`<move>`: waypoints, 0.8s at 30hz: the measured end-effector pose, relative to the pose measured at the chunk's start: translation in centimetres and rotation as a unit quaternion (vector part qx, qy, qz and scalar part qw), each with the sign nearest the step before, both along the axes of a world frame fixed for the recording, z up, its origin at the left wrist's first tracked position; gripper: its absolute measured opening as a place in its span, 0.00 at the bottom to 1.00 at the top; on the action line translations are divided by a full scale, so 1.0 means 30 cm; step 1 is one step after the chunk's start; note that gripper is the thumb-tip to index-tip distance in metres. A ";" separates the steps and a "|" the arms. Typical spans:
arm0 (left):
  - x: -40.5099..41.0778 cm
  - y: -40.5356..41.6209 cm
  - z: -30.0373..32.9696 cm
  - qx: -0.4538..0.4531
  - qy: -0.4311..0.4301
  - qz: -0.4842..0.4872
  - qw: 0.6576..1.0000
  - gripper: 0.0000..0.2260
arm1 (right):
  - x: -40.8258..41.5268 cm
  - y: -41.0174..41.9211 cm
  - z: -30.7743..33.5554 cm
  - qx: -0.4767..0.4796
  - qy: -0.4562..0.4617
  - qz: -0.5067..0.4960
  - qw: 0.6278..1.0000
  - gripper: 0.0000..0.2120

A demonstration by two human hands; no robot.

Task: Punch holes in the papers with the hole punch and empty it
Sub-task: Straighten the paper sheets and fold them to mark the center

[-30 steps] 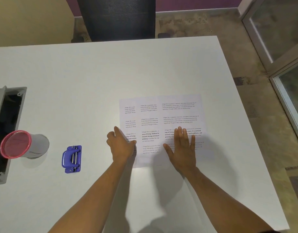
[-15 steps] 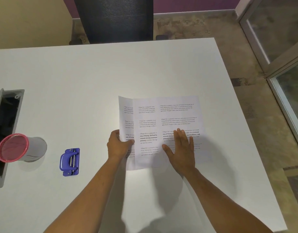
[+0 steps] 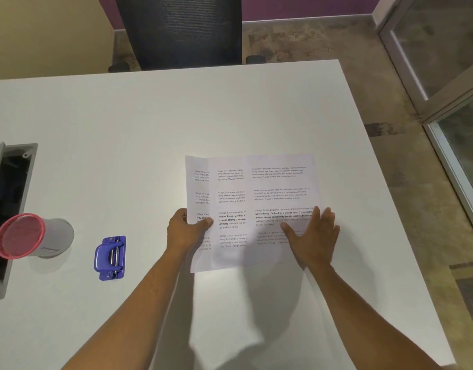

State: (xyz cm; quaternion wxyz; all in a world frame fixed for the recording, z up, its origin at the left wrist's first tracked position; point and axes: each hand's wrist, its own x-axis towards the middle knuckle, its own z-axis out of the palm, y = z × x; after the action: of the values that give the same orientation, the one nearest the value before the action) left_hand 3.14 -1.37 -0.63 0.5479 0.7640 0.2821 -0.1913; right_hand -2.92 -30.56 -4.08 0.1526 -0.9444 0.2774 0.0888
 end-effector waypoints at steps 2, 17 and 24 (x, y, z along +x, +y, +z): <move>-0.003 -0.012 0.008 -0.033 -0.004 -0.001 0.999 0.18 | -0.001 0.009 0.003 0.007 0.001 0.004 1.000 0.49; -0.029 -0.124 -0.003 -0.180 -0.030 -0.082 0.980 0.28 | -0.019 0.066 0.023 0.023 0.004 0.048 0.999 0.49; -0.058 -0.165 -0.002 -0.203 -0.041 -0.083 0.975 0.28 | -0.046 0.148 0.025 0.055 0.004 0.084 0.995 0.50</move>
State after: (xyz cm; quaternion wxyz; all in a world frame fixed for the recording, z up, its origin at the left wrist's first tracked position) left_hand 1.40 -6.34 -0.70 0.6847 0.6650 0.1498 -0.2579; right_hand -4.30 -26.12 -3.33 0.1956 -0.9541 0.1920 0.1206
